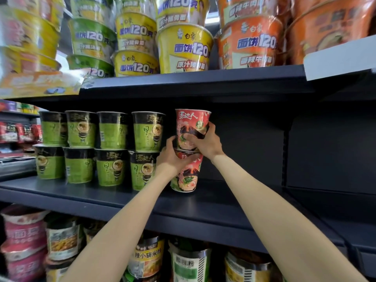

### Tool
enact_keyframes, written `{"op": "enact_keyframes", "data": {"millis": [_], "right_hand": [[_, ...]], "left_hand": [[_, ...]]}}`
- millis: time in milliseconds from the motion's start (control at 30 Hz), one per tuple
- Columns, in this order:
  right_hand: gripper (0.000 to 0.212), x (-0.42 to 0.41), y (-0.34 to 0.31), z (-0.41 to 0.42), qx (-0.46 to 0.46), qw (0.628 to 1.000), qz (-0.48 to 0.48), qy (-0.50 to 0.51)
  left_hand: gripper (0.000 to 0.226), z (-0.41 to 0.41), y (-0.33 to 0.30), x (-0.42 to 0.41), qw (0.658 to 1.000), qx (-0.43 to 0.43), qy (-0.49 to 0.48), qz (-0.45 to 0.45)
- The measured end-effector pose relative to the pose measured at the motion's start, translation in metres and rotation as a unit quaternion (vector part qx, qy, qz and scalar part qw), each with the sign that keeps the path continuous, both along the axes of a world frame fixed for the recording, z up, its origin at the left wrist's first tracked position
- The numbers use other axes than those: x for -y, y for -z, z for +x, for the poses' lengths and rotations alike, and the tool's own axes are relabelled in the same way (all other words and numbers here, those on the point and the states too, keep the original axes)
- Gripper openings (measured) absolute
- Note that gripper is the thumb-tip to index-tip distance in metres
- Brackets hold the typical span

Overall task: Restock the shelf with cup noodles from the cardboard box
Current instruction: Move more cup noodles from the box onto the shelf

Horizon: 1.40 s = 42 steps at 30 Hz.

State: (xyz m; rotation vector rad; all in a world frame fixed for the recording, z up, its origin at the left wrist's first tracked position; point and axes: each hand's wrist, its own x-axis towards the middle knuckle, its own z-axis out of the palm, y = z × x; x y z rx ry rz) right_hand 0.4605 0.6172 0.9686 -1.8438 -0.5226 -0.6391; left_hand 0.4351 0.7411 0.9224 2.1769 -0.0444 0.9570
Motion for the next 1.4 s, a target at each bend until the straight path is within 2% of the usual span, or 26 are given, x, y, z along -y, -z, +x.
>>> {"op": "enact_keyframes", "data": {"millis": [100, 200, 267, 467, 633, 767, 833, 900, 967, 1033, 1167, 1233, 1300, 1400], "right_hand": [[0.095, -0.005, 0.005, 0.007, -0.008, 1.0, -0.018, -0.005], [0.092, -0.008, 0.009, 0.009, -0.002, 1.0, -0.016, -0.006], [0.092, -0.009, 0.009, 0.01, 0.001, 1.0, -0.019, -0.004], [0.096, -0.017, 0.01, 0.008, -0.001, 0.999, -0.036, 0.029], [0.094, -0.023, 0.009, 0.005, -0.017, 0.998, -0.046, 0.038], [0.093, -0.019, 0.011, -0.001, -0.04, 0.999, -0.025, 0.011], [0.089, -0.011, 0.015, -0.013, -0.031, 0.999, -0.022, 0.017], [0.077, 0.001, 0.021, -0.032, 0.004, 1.0, -0.017, 0.021], [0.061, 0.016, 0.032, -0.059, 0.069, 0.996, -0.022, 0.045], [0.047, 0.033, 0.048, -0.086, 0.158, 0.98, -0.044, 0.116], [0.031, 0.08, 0.093, -0.141, 0.32, 0.912, -0.091, 0.24], [0.026, 0.109, 0.125, -0.172, 0.351, 0.889, -0.105, 0.274], [0.022, 0.141, 0.164, -0.208, 0.348, 0.881, -0.129, 0.293], [0.017, 0.195, 0.235, -0.267, 0.284, 0.886, -0.195, 0.31]], "left_hand": [[0.112, 0.005, 0.007, -0.008, 1.0, -0.028, 0.01, 0.0], [0.12, 0.0, 0.016, -0.015, 0.992, -0.031, 0.114, -0.043], [0.117, -0.002, 0.021, -0.022, 0.99, -0.028, 0.133, -0.039], [0.11, -0.007, 0.024, -0.015, 0.999, -0.025, 0.022, -0.003], [0.112, -0.013, 0.025, -0.004, 0.994, -0.023, -0.089, 0.062], [0.113, -0.02, 0.029, -0.004, 0.992, -0.025, -0.09, 0.085], [0.103, -0.032, 0.031, -0.004, 0.993, -0.011, -0.08, 0.083], [0.081, -0.045, 0.033, -0.003, 0.993, 0.041, -0.075, 0.076], [0.057, -0.063, 0.038, 0.003, 0.987, 0.132, -0.043, 0.082], [0.038, -0.082, 0.045, 0.014, 0.968, 0.24, 0.015, 0.076], [0.017, -0.114, 0.069, 0.051, 0.896, 0.417, 0.11, 0.107], [0.017, -0.129, 0.092, 0.076, 0.882, 0.427, 0.166, 0.107], [0.018, -0.15, 0.122, 0.105, 0.883, 0.399, 0.231, 0.092], [0.02, -0.184, 0.179, 0.151, 0.886, 0.288, 0.353, 0.085]]}}
